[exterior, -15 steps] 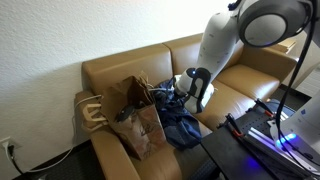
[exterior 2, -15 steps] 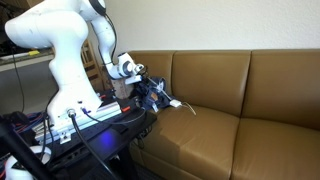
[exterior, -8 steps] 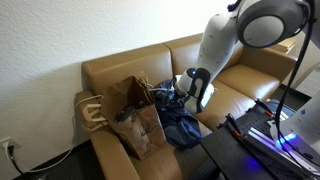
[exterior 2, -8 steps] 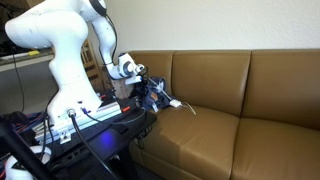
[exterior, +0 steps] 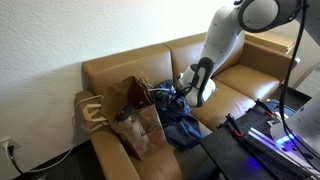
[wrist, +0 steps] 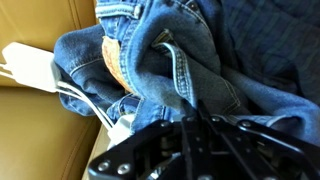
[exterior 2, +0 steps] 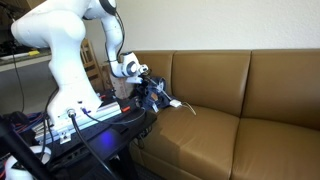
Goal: Place the blue jeans inside the brown bag on the sofa
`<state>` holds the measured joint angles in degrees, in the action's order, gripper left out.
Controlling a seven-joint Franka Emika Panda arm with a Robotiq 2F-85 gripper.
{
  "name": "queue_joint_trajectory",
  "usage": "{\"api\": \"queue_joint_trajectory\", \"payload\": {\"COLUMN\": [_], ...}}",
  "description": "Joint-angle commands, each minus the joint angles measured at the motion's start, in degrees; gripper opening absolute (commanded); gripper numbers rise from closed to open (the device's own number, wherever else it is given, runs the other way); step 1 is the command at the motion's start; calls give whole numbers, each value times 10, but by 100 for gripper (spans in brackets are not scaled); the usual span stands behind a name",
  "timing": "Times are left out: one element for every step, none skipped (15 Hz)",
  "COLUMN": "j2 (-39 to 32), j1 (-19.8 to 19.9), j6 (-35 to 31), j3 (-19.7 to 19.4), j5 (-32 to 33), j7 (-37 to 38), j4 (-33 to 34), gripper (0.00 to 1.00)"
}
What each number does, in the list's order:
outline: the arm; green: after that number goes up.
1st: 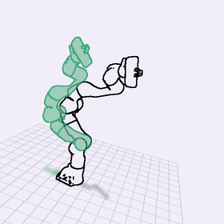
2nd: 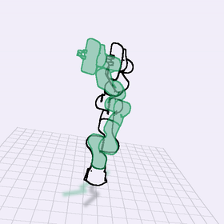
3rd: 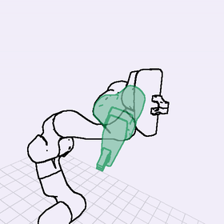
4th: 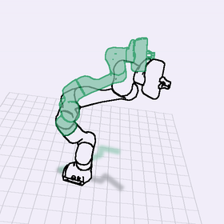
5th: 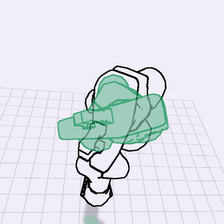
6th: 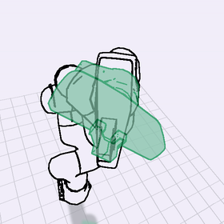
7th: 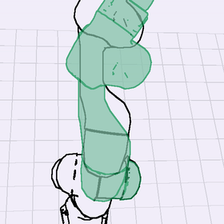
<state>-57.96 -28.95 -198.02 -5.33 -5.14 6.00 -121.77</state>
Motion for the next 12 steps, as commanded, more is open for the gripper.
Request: {"api": "queue_joint_trajectory", "payload": {"j2": [37,38,37,64,110,114,122,132,141,150,153,153], "j1": [155,198,241,284,329,374,420,464,508,552,594,637], "j6": [0,0,0,0,0,-1,-1,0,0,0,1,1], "j3": [87,112,139,170,212,255,297,342,388,434,479,525], "j5": [133,178,223,271,301,329,362,393,418,437,463,485], "j7": [68,91,114,133,144,154,172,188,205,224,251,282], "j4": [-24,-22,-19,-45,-88,-94,-106,-115,-120,-125,-129,-135], "gripper": [1,1,1,1,1,1,1,1,1,1,1,1]}}
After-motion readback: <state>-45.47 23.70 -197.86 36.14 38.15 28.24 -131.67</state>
